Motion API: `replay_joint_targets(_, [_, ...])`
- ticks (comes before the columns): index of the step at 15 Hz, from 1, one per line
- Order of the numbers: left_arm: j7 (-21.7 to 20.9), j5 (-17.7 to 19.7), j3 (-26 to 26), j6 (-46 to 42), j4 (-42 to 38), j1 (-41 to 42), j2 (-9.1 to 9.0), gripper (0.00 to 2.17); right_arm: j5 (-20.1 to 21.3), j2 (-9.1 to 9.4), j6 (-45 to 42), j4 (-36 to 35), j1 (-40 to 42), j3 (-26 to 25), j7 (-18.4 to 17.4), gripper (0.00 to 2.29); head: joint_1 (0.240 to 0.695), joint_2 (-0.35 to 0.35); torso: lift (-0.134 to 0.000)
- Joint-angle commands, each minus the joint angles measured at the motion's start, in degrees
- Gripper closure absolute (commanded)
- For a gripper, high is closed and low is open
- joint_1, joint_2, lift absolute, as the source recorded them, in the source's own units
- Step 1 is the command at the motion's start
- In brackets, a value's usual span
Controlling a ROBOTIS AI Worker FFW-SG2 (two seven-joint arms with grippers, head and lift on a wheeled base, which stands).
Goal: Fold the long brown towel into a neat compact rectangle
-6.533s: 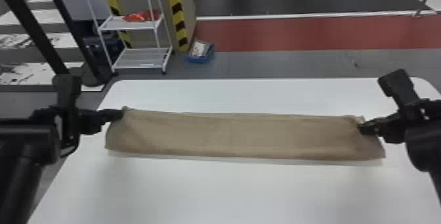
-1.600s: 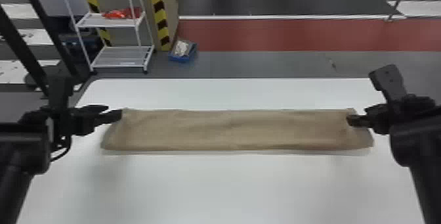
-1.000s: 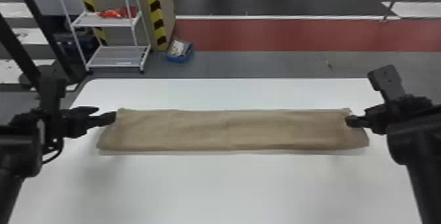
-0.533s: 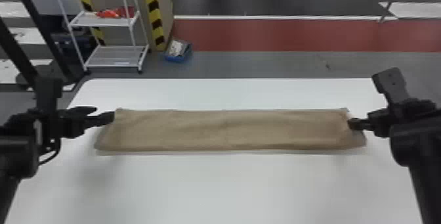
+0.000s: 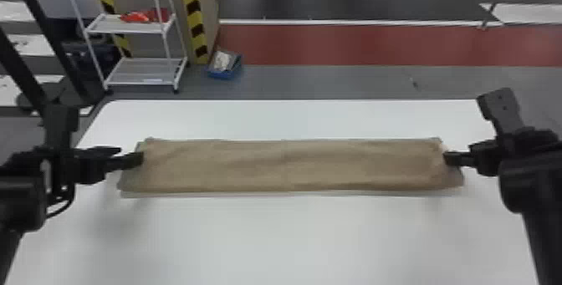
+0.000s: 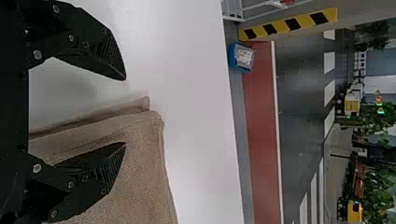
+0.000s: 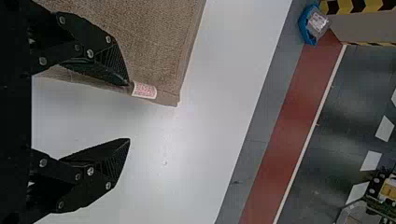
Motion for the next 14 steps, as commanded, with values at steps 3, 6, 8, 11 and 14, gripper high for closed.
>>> replay_joint_targets(3, [0.6, 0.1, 0.0, 6.0, -1.7, 0.0, 0.16, 0.47, -0.5, -0.51, -0.5, -0.6, 0.8, -0.1, 0.0, 0.54, 0.695, 0.006, -0.124])
replay_joint_targets(6, [-0.6, 2.5, 1.8, 12.0, -4.1, 1.2, 0.34, 0.48, -1.0, -0.69, -0.9, -0.6, 0.7, -0.3, -0.1, 0.55, 0.695, 0.005, -0.124])
replay_joint_targets(8, [-1.7, 4.3, 3.6, 16.9, -6.5, 2.0, 0.25, 0.48, -1.0, -0.69, -1.1, -0.6, 0.7, -0.6, -0.1, 0.54, 0.695, 0.003, -0.124])
replay_joint_targets(11, [-2.5, 6.6, 5.0, 21.8, -9.5, 2.7, 0.08, 0.48, -1.1, -0.69, -1.4, -0.6, 1.1, -0.8, -0.1, 0.55, 0.695, -0.001, -0.124])
replay_joint_targets(14, [-2.9, 7.8, 5.7, 23.4, -10.1, 3.2, -0.19, 0.48, -1.1, -0.69, -1.6, -0.6, 1.6, -1.0, -0.1, 0.55, 0.695, -0.012, -0.124])
